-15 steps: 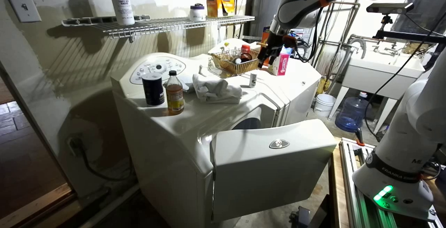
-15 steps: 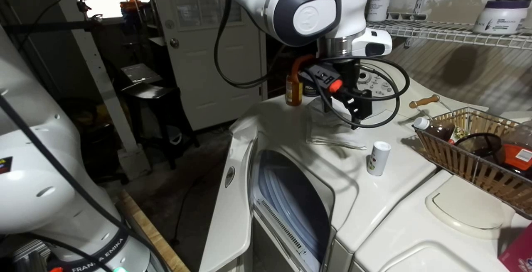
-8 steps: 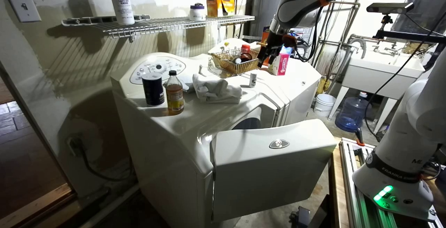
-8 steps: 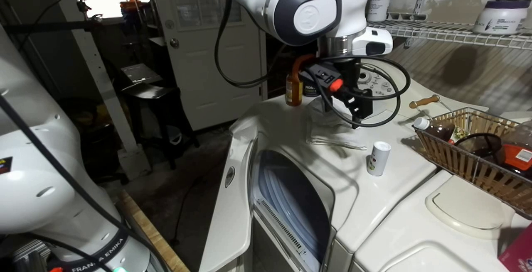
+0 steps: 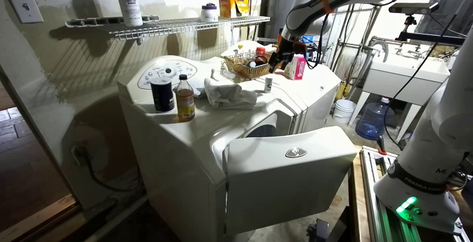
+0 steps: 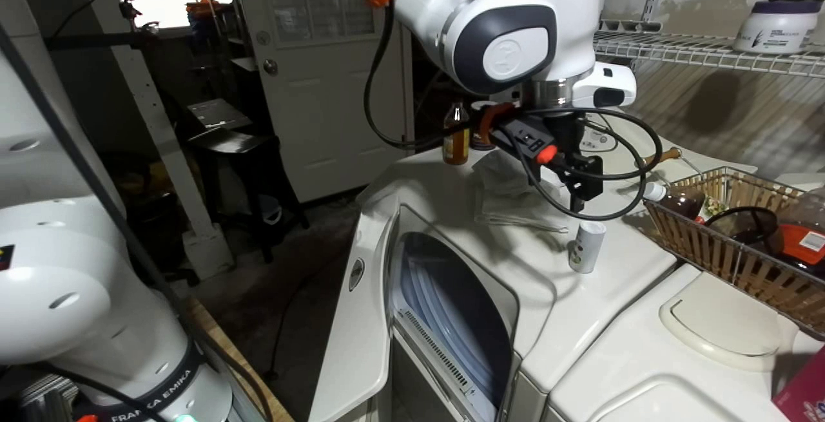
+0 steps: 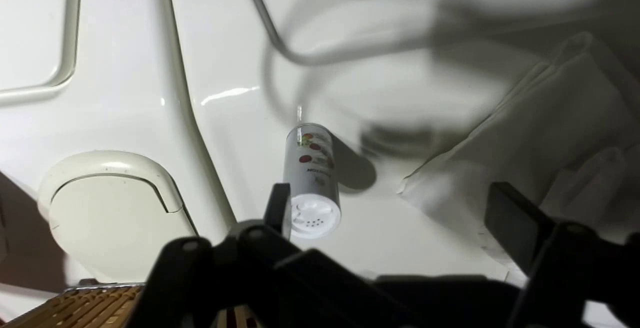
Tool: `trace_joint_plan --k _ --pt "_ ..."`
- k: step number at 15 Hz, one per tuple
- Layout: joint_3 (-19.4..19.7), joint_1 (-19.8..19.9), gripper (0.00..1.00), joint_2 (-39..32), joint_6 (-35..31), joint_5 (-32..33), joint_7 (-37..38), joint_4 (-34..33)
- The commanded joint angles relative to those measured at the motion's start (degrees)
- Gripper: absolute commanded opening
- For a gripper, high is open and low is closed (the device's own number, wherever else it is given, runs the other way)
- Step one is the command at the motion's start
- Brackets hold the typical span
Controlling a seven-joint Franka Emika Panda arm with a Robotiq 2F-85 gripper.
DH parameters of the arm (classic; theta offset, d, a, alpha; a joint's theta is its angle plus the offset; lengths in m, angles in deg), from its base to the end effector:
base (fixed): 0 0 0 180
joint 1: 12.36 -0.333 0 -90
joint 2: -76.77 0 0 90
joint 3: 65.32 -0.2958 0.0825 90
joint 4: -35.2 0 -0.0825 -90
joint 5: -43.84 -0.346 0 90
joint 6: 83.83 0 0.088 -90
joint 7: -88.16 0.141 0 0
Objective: Move the white item forward
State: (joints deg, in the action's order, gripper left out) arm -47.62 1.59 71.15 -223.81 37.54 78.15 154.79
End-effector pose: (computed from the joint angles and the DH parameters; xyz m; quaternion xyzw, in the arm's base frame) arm 0.4811 -0.2911 0.3759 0.9663 -0.2198 0.1318 0.0224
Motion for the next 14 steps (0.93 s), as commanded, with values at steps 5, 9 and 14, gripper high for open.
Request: trace_joint_plan --k 5,9,14 --pt "-2.78 4.75 1.00 -10.64 -2.00 -5.74 -3.44 -9.30" --pt "-3.94 6.33 1.00 -14.34 -1.98 -5.59 -2.74 -12.66" --pt "-4.56 7.54 0.70 -17.54 0.01 -4.72 -1.67 -15.55"
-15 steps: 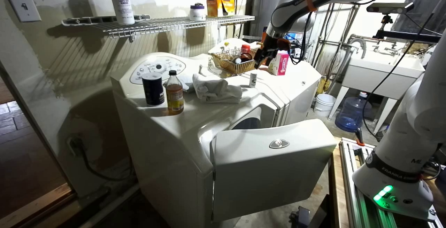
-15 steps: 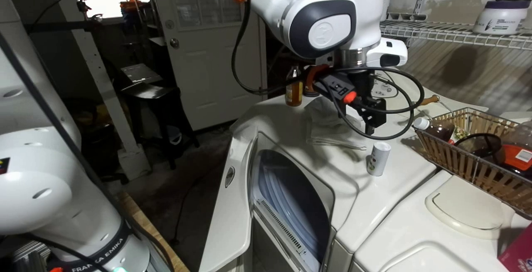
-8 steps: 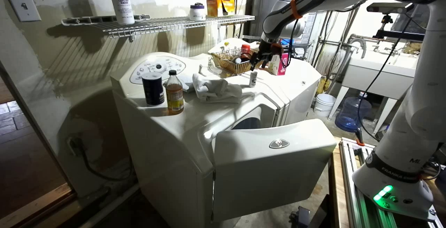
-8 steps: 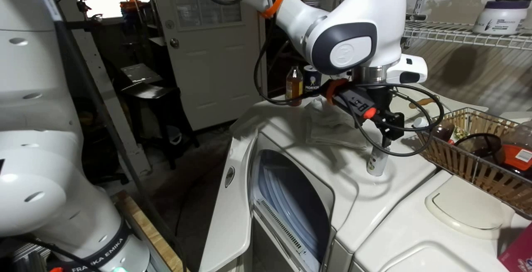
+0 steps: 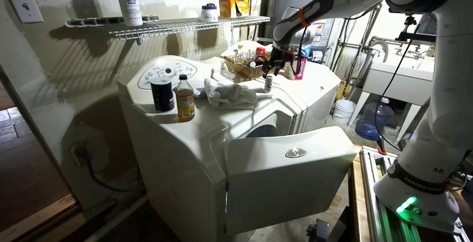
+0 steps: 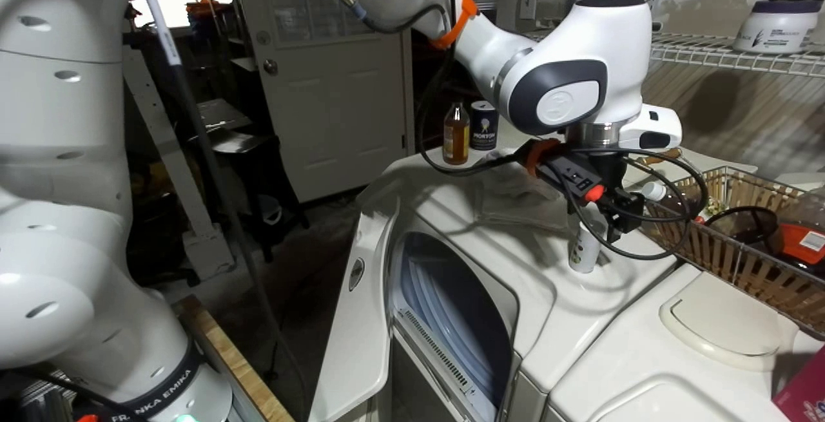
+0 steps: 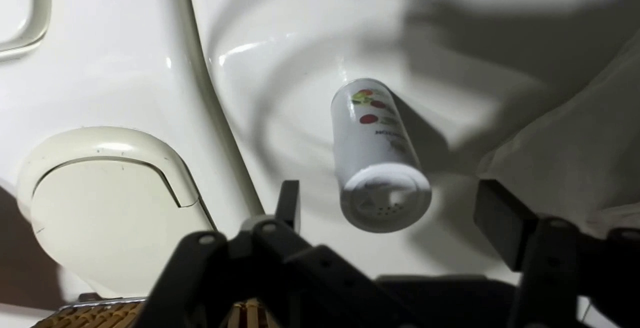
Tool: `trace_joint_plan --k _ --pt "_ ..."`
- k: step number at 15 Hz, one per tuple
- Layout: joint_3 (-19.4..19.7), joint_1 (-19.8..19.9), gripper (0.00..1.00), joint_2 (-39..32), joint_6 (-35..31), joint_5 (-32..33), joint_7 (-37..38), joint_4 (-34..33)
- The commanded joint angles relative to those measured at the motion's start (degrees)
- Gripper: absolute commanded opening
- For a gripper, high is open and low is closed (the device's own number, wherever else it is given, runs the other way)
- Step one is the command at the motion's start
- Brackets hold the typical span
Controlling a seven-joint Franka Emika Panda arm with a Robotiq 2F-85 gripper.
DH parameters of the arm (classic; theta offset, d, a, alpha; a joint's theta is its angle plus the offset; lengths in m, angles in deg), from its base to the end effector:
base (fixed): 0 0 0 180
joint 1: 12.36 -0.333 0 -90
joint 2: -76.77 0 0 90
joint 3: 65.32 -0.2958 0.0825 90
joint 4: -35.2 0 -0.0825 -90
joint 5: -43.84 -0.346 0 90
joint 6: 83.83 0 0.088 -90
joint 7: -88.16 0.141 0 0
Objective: Move the white item forward
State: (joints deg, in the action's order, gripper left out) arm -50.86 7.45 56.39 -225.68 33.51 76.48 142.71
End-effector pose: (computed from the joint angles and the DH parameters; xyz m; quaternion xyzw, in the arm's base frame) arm 0.5222 -0.3413 0.3250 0.9612 -0.2431 0.1270 0.0299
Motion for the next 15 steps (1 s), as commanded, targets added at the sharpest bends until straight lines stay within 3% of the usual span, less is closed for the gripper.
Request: trace_joint_plan --k 1,5,6,8,15 --pt "-1.51 1.89 0.61 -3.25 1.97 -0.65 -0.06 -3.79" --pt "-1.79 2.19 0.48 -4.45 2.83 -0.09 0.37 -4.74" --pt "-1.86 2.11 0.28 -4.43 2.71 0.09 0.40 -4.76" --pt "-1.95 1.74 0.21 -3.62 3.39 0.36 0.85 -4.62" --pt "-3.91 -0.17 0.20 1.75 5.52 0.49 -0.30 -8.14"
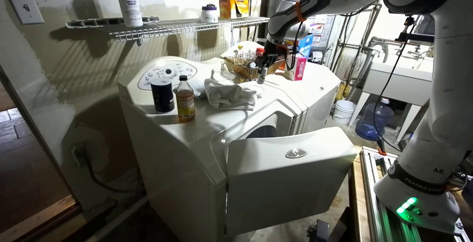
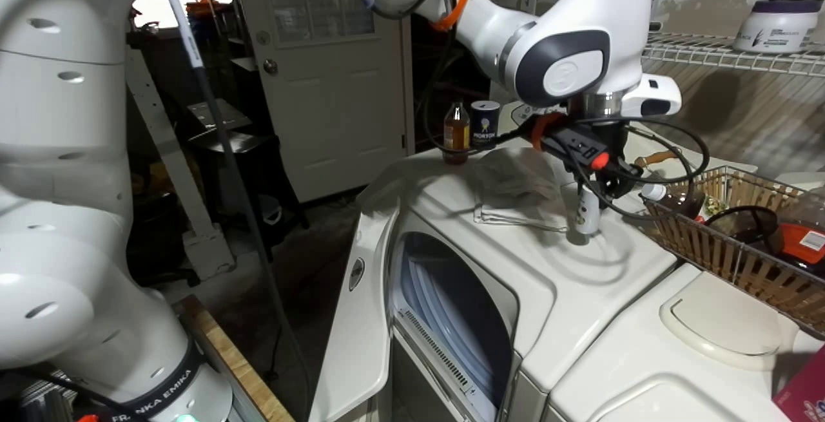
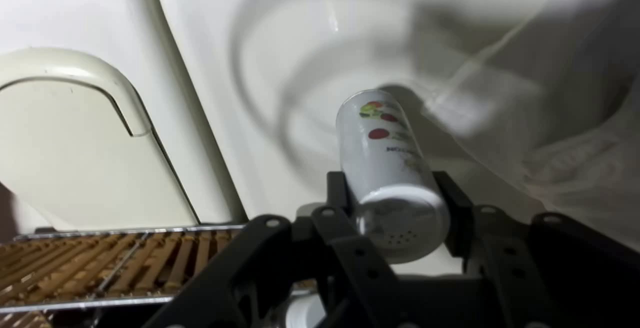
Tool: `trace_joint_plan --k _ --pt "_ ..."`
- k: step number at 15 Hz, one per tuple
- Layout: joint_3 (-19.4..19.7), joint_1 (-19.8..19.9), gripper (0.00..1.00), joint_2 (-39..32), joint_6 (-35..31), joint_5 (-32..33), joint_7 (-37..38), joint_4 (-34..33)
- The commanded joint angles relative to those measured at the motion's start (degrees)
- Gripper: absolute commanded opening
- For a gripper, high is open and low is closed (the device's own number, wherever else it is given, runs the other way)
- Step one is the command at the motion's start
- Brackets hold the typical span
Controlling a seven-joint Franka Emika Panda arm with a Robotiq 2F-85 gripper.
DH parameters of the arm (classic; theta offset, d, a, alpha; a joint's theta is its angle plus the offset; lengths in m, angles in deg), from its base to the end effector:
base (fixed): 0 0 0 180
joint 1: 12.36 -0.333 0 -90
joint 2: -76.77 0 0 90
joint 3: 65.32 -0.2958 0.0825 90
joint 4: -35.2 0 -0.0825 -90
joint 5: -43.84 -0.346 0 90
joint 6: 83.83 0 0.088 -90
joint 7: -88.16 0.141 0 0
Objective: Move the white item forward
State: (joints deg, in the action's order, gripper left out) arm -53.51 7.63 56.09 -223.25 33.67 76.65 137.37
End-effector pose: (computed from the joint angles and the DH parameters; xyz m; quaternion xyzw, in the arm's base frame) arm 0.5529 -0.3258 0.3566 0.9637 -0.2195 0.1502 0.0249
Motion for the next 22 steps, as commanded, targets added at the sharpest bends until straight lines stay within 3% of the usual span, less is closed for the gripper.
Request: trace_joint_plan --k 1,8,22 --pt "-1.86 -0.64 0.20 2.23 3.86 0.07 -1.09 -4.32" --pt "-5.48 -2.54 0.20 -2.68 8.77 -0.66 -3.60 -19.62" --pt "-6.81 -2.11 0.20 -30.93 15.39 4.80 -4.54 -53.94"
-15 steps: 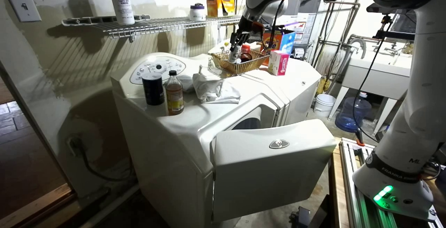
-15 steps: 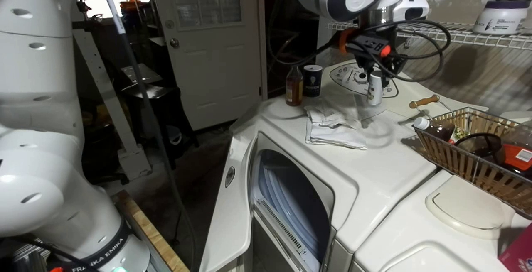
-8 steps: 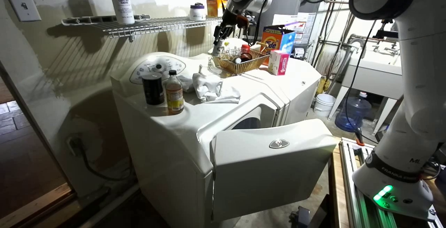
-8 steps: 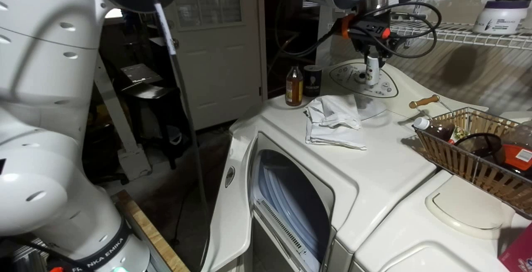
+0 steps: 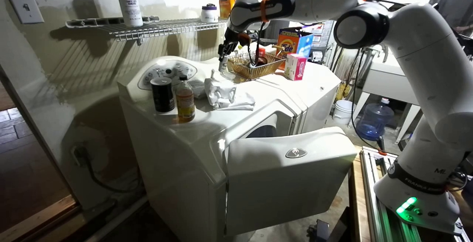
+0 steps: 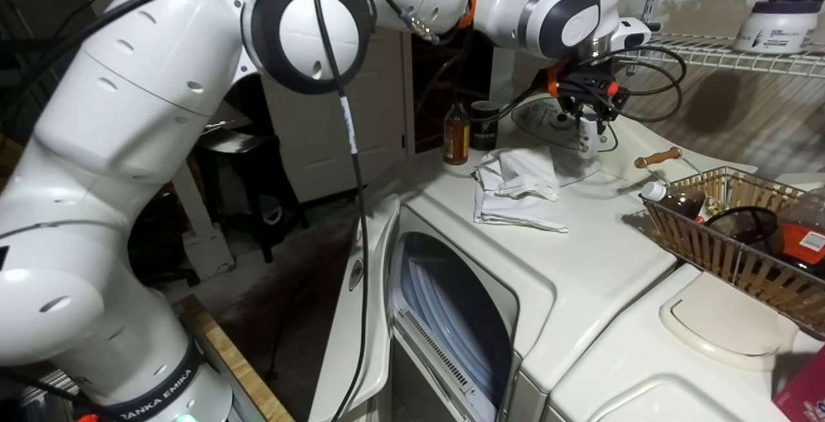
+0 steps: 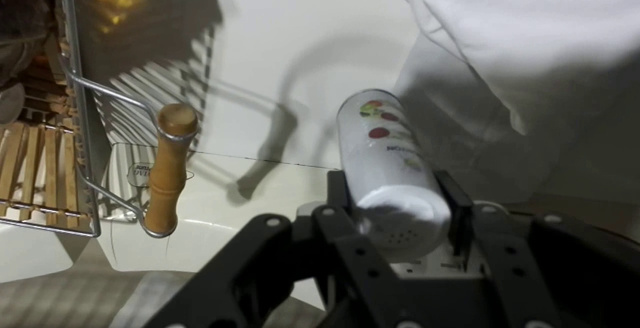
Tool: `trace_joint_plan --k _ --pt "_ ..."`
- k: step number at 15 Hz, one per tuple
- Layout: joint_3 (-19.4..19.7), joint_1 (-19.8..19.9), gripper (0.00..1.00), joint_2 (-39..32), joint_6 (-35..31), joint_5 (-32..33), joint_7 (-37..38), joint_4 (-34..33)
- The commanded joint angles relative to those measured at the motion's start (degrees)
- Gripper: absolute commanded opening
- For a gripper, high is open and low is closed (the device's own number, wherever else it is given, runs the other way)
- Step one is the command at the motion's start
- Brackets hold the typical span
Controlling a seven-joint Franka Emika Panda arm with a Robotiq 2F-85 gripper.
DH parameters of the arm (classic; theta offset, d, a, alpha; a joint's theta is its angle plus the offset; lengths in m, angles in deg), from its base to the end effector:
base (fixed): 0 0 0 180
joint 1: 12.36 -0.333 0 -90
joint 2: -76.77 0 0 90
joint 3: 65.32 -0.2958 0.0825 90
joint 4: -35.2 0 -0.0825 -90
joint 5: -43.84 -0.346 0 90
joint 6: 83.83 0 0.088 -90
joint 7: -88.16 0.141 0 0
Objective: Move the white item forward
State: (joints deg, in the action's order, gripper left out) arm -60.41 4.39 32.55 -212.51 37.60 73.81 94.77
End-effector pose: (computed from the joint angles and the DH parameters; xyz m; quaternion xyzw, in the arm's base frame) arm 0.7165 -0.2543 0.3955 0.9737 -0.0679 0.2127 0.0457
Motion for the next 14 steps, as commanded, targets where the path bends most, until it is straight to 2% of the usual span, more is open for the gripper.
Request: trace_joint_plan --k 1,6,11,12,14 --pt "0.03 1.52 0.20 -9.29 5.46 0.83 -2.17 -13.51" --pt "0.52 2.45 0.20 -17.70 8.64 1.04 -3.90 -22.82" --pt "-0.46 2.65 0.20 -22.12 9.21 3.67 -4.37 -26.10" --pt "-0.57 2.68 0.67 -22.67 9.68 3.94 -4.20 -26.84" --pt "-0.54 2.70 0.77 -22.96 11.28 4.57 -4.26 -29.01"
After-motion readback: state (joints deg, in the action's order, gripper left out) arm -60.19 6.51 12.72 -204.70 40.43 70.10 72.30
